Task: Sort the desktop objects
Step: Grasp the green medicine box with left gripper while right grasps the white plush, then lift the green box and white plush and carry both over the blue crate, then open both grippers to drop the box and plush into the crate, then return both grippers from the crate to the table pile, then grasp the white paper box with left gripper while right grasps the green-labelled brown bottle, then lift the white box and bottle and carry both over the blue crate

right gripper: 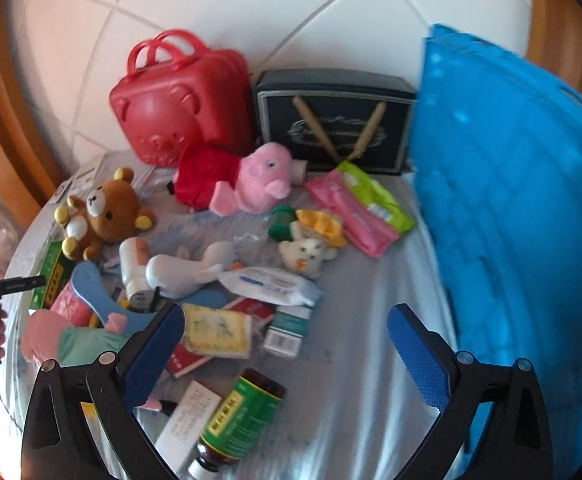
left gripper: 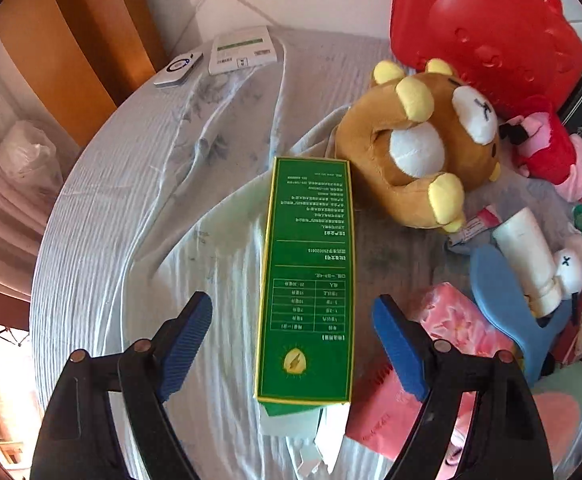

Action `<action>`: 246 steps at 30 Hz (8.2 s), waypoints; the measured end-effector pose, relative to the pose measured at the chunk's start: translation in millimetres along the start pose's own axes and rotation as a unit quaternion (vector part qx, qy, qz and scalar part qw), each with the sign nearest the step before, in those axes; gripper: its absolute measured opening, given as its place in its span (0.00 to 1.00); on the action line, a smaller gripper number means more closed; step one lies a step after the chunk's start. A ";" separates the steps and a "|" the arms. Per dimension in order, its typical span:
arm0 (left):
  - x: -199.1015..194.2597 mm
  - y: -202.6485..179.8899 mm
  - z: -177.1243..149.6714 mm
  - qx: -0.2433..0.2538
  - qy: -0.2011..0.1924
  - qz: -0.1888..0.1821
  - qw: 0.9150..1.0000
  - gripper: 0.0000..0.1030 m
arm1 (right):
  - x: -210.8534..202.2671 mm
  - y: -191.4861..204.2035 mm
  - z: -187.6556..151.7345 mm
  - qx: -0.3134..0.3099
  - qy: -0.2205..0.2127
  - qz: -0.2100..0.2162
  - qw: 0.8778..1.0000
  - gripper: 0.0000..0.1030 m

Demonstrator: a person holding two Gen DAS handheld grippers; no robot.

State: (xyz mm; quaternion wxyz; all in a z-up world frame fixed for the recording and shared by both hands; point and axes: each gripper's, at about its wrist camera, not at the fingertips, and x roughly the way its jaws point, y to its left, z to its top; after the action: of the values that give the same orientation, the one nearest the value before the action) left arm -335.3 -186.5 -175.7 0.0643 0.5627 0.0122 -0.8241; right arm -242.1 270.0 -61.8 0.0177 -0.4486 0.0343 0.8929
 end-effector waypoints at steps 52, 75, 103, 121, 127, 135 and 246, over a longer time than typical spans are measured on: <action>-294.3 -217.1 -155.2 0.150 -0.223 -0.165 0.949 0.50 | -228.1 -33.1 -21.5 -0.037 -0.215 0.009 0.976 0.60; -490.6 -513.3 -201.7 0.231 -0.322 -0.292 0.871 0.50 | -347.4 -301.0 -75.8 0.058 -0.273 -0.111 0.954 0.61; -432.2 -644.9 -247.6 0.275 -0.218 -0.203 0.914 0.66 | -283.1 -417.7 -102.5 0.059 -0.174 -0.112 0.977 0.62; -426.8 -629.9 -253.1 0.264 -0.210 -0.216 0.916 0.75 | -277.2 -407.2 -109.2 0.029 -0.151 -0.167 0.974 1.00; -432.4 -622.8 -259.0 0.268 -0.222 -0.221 0.911 0.76 | -288.7 -401.9 -119.3 0.035 -0.150 -0.174 0.973 1.00; -446.6 -579.1 -267.5 0.240 -0.259 -0.278 0.894 0.76 | -319.6 -364.4 -127.7 0.032 -0.199 -0.142 0.969 1.00; -197.8 -281.6 -197.1 0.124 -0.140 -0.142 0.972 0.40 | -85.3 -30.6 -101.2 -0.012 -0.010 0.051 0.999 0.50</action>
State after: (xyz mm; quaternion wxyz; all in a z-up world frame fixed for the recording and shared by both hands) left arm -115.6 129.1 -78.9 -0.1225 0.4379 -0.0198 -0.8904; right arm -108.3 292.6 -55.0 -0.0324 -0.4380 0.0462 0.8972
